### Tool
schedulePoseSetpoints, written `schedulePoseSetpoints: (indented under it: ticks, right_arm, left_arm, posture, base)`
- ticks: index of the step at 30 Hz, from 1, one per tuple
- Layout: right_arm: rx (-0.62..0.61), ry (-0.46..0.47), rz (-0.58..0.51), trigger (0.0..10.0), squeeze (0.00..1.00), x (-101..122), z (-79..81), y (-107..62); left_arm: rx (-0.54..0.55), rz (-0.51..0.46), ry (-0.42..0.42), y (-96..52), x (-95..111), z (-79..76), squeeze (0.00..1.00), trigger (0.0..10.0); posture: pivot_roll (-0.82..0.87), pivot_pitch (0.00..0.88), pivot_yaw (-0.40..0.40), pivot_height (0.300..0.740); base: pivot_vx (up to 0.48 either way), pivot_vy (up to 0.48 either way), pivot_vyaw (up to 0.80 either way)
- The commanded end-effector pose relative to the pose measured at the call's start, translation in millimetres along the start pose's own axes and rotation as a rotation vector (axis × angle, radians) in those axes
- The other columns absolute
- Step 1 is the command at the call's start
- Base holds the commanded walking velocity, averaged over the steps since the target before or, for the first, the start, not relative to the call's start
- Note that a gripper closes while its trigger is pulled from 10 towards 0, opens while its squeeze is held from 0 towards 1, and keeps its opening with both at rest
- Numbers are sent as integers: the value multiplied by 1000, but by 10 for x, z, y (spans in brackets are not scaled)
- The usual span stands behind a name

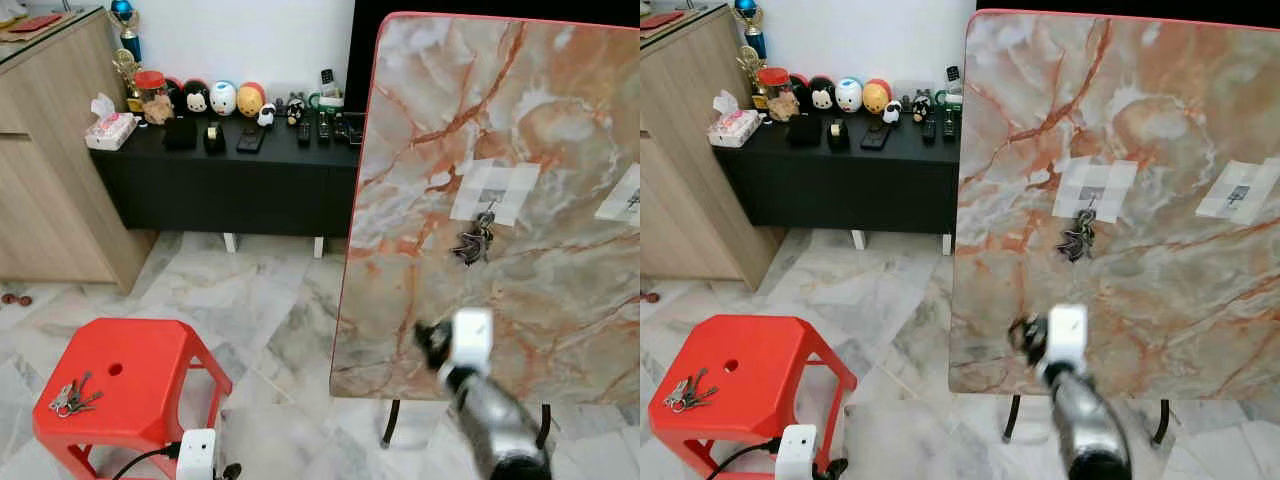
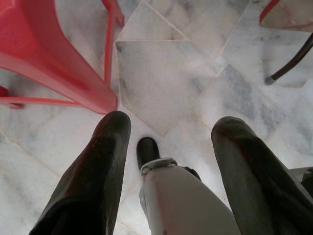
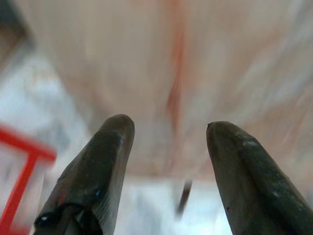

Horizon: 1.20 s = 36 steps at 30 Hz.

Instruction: Hang keys on a hook

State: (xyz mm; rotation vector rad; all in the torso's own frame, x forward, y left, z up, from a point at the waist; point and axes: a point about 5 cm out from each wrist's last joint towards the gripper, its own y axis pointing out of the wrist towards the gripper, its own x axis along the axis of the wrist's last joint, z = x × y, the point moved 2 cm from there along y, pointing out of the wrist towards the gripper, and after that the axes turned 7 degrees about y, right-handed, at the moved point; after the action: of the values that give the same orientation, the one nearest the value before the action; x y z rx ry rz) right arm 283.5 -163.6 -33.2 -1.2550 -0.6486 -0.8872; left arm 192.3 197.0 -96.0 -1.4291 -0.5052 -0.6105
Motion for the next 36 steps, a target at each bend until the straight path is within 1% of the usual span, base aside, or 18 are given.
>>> schedulePoseSetpoints:
  ticks: [1,2,3,4,8,11,15,16,17,20,23,25,26,27,29,30,31,36]
  right_arm:
    - [-55,56,62,10000,0,-126,-118,-30]
    - [-53,81,85,10000,0,-179,-116,-40]
    - [-59,92,152,10000,0,-343,-132,-80]
    - [-59,92,152,10000,0,-343,-132,-80]
    - [-171,84,305,10000,0,-743,-293,-258]
    - [-204,94,337,10000,0,-838,-342,-316]
    - [-180,45,382,10000,0,-972,-420,-420]
    - [-180,45,382,10000,0,-972,-420,-420]
    - [-188,46,380,10000,0,-995,-485,-459]
    - [-184,49,356,10000,0,-978,-562,-487]
    - [-242,45,341,10000,0,-947,-701,-522]
    - [-240,37,348,10000,0,-954,-689,-519]
    - [-217,30,360,10000,0,-971,-635,-506]
    - [-199,58,362,10000,0,-985,-586,-496]
    - [-186,92,362,10000,0,-994,-555,-491]
    - [-193,49,360,10000,0,-972,-557,-477]
    - [-195,37,360,10000,0,-966,-557,-473]
    - [-254,88,337,10000,0,-842,-597,-404]
  left_arm:
    - [-3,28,1,-5,-46,2,0,10000]
    - [-2,28,0,-5,-45,8,0,10000]
    - [1,32,1,-5,-46,19,0,10000]
    - [1,32,1,-5,-46,19,0,10000]
    - [-4,44,5,-8,-64,29,0,10000]
    - [4,55,5,-12,-82,50,0,10000]
    - [15,81,18,-22,-124,85,0,10000]
    - [15,81,18,-22,-124,85,0,10000]
    - [15,83,11,-24,-131,87,0,10000]
    - [15,87,4,-28,-142,90,0,10000]
    - [17,92,4,-31,-152,101,0,10000]
    - [16,93,7,-31,-152,101,0,10000]
    - [14,93,10,-32,-155,103,0,10000]
    - [14,95,10,-33,-159,103,0,10000]
    - [13,95,8,-34,-161,104,0,10000]
    - [12,95,6,-34,-162,102,0,10000]
    - [12,95,5,-34,-163,101,0,10000]
    - [7,99,6,-36,-175,85,0,10000]
  posture:
    - [16,0,-70,740]
    - [13,0,-69,740]
    - [9,0,-63,740]
    - [9,0,-63,740]
    - [20,0,-61,740]
    - [26,0,-63,740]
    - [25,0,-57,740]
    - [25,0,-57,740]
    - [26,0,-56,740]
    - [27,0,-54,740]
    - [29,0,-50,740]
    - [29,0,-50,740]
    - [25,0,-50,740]
    - [27,0,-52,740]
    - [27,0,-52,740]
    - [30,0,-54,740]
    - [30,0,-54,740]
    - [33,0,-55,740]
  base:
    - [0,0,0]
    - [0,0,0]
    - [0,0,0]
    - [0,0,0]
    - [0,0,0]
    - [0,0,0]
    - [0,0,0]
    - [0,0,0]
    - [0,0,0]
    - [0,0,0]
    - [0,111,223]
    - [0,352,800]
    - [0,352,719]
    - [0,352,0]
    - [0,352,0]
    - [0,352,0]
    - [0,352,0]
    - [0,363,0]
